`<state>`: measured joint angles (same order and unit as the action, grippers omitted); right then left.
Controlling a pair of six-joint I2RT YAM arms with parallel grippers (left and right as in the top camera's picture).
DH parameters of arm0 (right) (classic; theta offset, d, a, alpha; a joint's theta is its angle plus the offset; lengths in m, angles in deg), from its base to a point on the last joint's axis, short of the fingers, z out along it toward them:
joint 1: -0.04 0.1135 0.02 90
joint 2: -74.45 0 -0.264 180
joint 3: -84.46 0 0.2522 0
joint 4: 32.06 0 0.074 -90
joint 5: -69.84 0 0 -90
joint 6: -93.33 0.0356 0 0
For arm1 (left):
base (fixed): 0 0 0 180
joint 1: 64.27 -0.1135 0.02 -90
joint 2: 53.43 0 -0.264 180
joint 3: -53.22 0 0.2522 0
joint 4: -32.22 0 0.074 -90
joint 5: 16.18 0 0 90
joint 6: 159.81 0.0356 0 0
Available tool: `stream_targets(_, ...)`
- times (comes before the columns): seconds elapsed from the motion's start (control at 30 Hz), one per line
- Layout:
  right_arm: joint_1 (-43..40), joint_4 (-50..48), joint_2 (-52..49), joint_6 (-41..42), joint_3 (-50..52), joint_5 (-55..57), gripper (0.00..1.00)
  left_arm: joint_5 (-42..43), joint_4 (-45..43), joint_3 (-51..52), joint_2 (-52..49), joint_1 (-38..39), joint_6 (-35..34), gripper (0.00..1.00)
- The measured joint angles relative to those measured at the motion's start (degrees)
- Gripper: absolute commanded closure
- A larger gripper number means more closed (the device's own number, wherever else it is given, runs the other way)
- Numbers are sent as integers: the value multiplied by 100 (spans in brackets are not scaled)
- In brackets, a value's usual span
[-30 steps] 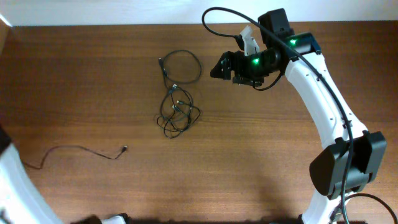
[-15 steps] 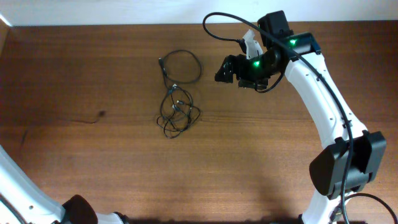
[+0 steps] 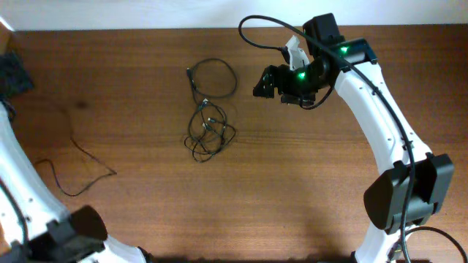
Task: Untangle cables
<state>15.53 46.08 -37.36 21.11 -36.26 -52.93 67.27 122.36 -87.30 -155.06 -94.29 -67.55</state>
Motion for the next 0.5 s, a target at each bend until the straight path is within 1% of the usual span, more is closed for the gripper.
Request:
stream_targets(0.07, 0, 70, 0, 2, 0, 0, 10, -350, 24, 9, -568, -96, -330, 1)
stream_targets(0.17, 0, 166, 0, -7, 0, 0, 10, -466, -11, 35, -1027, -247, -470, 1)
stream_targets(0.2, 0, 164, 0, -9, 0, 0, 10, -415, -33, 44, -1054, -269, -470, 4)
stream_targets(0.27, 0, 153, 0, -22, 0, 0, 10, -33, -118, 44, -1012, -223, -302, 7)
stream_targets(0.3, 0, 144, 0, -22, 0, 0, 10, 219, -125, 44, -997, -157, -199, 11)
stream_targets(0.33, 0, 140, 0, -22, 0, 0, 10, 435, -83, 44, -979, -35, -105, 16)
stream_targets(0.4, 0, 142, -2, -22, 0, 0, 10, 828, 195, 48, -951, 461, 55, 28)
stream_targets(0.43, 0, 140, 0, -24, 0, 0, 10, 911, 166, 153, -929, 654, 26, 30)
stream_targets(0.5, 0, 140, 0, -24, 0, 0, 10, 826, -79, 629, -863, 846, -190, 30)
